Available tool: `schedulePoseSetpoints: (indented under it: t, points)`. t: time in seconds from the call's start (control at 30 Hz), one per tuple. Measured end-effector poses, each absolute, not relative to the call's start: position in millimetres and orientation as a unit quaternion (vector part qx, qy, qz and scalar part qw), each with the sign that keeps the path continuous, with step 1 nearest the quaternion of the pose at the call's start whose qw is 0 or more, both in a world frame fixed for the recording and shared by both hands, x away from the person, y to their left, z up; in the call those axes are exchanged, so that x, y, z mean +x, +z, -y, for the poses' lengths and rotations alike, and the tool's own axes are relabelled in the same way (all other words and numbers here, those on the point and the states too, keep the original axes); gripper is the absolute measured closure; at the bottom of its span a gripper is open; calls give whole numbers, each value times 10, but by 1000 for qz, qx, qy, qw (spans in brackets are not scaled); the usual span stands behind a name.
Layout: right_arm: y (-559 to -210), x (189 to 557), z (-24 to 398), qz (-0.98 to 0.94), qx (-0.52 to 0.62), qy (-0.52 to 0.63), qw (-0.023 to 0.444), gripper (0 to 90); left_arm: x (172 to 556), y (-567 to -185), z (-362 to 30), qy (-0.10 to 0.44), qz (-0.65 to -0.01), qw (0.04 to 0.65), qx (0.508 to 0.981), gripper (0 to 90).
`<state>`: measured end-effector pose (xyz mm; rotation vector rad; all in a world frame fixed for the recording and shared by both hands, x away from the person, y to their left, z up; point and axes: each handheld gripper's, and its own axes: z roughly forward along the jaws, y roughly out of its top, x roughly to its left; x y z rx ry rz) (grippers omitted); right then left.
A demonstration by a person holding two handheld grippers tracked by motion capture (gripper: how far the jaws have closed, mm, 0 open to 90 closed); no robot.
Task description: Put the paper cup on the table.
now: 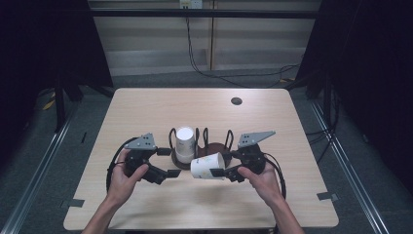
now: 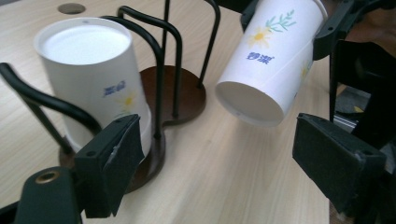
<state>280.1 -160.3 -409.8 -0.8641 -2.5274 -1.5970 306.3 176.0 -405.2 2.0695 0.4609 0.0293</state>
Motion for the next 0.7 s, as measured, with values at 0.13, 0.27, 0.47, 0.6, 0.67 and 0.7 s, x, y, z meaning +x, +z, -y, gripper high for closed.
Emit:
schedulePoseSetpoints:
  t: [0.13, 0.27, 0.47, 0.6, 0.67, 0.7]
  points:
    - [-4109, 2782, 1725, 813, -290, -504, 10, 313, 3085, -4071, -1784, 18, -193, 484, 854, 160]
    - [-4104, 2781, 1848, 817, -301, -491, 10, 311, 3104, -4086, -1790, 19, -193, 475, 858, 160]
    - [-4086, 2787, 1980, 822, -311, -478, 5, 310, 3149, -4124, -1799, 5, -188, 470, 862, 163]
    - [-4063, 2780, 2072, 823, -320, -470, 3, 310, 3182, -4125, -1852, 14, -200, 469, 860, 163]
    - [-4042, 2770, 2125, 826, -326, -460, -1, 309, 3187, -4129, -1870, 2, -200, 466, 862, 163]
    - [-4030, 2764, 2156, 826, -329, -456, -2, 309, 3179, -4129, -1875, 1, -199, 464, 863, 163]
